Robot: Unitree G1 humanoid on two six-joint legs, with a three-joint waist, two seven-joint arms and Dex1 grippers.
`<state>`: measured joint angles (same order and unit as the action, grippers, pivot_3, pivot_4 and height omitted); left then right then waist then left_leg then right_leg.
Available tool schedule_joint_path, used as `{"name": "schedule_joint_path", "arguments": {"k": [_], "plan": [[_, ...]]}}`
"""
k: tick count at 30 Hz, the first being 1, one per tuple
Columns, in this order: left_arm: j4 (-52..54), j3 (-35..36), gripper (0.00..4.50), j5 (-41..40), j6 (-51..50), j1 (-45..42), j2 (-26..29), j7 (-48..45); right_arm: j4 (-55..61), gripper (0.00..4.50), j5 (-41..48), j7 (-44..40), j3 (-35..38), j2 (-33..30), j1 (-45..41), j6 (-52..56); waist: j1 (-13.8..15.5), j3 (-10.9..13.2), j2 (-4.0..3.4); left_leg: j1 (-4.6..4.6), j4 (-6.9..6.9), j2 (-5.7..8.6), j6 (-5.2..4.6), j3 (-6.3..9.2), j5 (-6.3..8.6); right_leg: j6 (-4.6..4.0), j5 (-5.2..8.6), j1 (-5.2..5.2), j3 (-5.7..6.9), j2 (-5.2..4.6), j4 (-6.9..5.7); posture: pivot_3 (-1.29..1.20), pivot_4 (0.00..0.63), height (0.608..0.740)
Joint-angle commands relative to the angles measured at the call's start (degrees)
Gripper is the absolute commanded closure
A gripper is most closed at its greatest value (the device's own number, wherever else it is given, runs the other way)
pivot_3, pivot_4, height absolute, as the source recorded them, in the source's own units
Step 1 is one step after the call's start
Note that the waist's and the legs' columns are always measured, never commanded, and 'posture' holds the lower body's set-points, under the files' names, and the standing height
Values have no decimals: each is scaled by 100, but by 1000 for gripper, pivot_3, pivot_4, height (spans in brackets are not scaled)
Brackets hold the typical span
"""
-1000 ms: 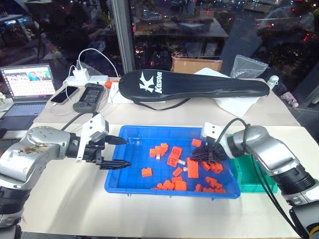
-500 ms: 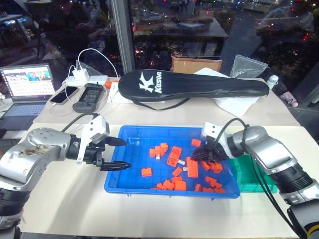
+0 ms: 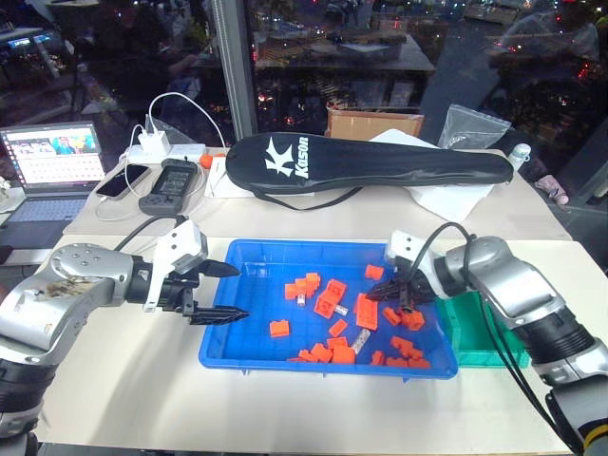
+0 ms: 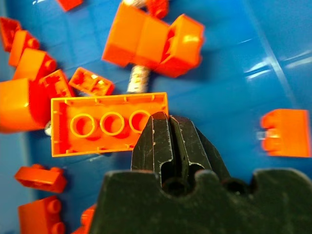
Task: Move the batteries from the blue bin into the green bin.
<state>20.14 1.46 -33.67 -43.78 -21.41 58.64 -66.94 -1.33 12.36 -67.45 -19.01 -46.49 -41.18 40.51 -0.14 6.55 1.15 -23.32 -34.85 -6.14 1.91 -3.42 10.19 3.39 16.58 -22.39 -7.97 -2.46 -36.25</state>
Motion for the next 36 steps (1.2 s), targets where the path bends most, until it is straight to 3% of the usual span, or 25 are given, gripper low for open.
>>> {"name": "schedule_joint_path", "arguments": {"k": [1,4,14,20,36], "plan": [[14,81,0,29,144,-49,-13,17,-371,4491,-320,312,317,-9,-358,-568,0,0,0,0,0,0,0,0,0,0,0,0,0,0,1,0,150,696],[9,59,0,41,153,-74,-42,21,-896,4491,-747,484,220,-101,-486,-1071,11,0,0,0,1,0,0,0,0,0,0,1,1,0,2,0,150,696],[-38,8,0,98,182,-98,-48,-36,-341,1245,-907,-75,289,-481,-327,-1008,-9,3,-4,1,4,1,0,0,0,-6,0,-2,1,0,-3,0,150,696],[-138,-55,0,155,248,-178,-33,-97,1278,1245,33,-1166,225,-875,212,-273,18,7,-11,2,5,0,0,0,0,-6,3,3,2,0,-1,0,150,696],[67,299,0,-93,-39,-16,161,-126,1118,1245,-1328,-775,-1059,-33,660,-1774,2,7,-10,3,0,0,0,0,0,2,12,-1,4,0,-8,0,150,696]]}}
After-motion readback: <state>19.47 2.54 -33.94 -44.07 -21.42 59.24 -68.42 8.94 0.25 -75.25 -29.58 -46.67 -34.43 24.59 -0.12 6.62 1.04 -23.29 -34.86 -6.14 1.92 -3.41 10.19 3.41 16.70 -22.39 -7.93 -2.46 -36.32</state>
